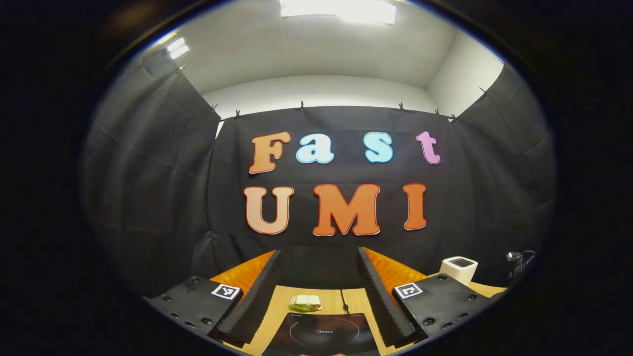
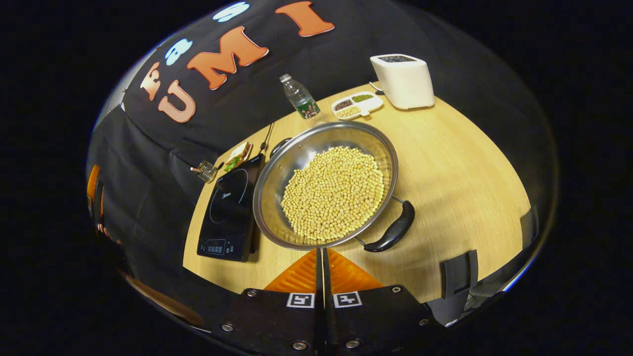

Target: First push the handle of the pot to place it horizontally, then grasp the pot with both hands and set it on the induction cooktop.

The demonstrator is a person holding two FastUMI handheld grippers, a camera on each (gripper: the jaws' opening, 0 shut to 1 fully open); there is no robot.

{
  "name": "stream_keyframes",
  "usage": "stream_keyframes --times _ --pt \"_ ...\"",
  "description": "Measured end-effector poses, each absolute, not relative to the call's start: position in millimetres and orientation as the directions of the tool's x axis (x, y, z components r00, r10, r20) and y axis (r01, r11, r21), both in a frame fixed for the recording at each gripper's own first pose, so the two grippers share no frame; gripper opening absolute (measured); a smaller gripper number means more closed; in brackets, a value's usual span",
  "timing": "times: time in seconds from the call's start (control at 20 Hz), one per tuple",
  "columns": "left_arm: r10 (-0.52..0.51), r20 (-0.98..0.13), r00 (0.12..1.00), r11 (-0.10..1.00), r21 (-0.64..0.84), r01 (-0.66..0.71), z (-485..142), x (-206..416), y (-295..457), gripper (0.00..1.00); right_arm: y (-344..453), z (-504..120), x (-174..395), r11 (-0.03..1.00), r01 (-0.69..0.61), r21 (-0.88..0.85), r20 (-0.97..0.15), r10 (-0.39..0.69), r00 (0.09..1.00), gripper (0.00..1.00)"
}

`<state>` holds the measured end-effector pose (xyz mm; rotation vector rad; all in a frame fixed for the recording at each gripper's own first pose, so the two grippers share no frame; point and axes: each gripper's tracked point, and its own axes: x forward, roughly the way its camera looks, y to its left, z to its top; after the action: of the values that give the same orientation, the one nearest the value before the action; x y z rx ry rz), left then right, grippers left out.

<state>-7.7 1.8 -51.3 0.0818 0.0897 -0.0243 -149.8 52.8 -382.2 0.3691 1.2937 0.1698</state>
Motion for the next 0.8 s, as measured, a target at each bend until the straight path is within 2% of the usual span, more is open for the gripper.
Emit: stream_keyframes --times 0.05,0.4,0.6,0.8 --pt "-0.018 -0.09 0.996 0.996 0.081 0.026 -52 -8 3 0.98 54 -388 -154 0.929 0.085 0.36 -0.911 0.331 0.247 0.0" --pt "-0.027 -0.102 0.994 0.996 0.077 0.035 -58 -8 4 0.98 48 -424 -161 0.947 0.127 0.294 -0.951 0.277 0.135 0.0" --pt "-0.025 -0.129 0.991 0.997 0.072 0.035 -66 -6 7 0.98 39 -436 -154 0.947 0.186 0.262 -0.963 0.243 0.119 0.0" --pt "-0.028 -0.152 0.988 0.997 0.069 0.039 -74 -3 6 0.98 40 -441 -150 0.92 0.269 0.286 -0.958 0.269 0.099 0.0"
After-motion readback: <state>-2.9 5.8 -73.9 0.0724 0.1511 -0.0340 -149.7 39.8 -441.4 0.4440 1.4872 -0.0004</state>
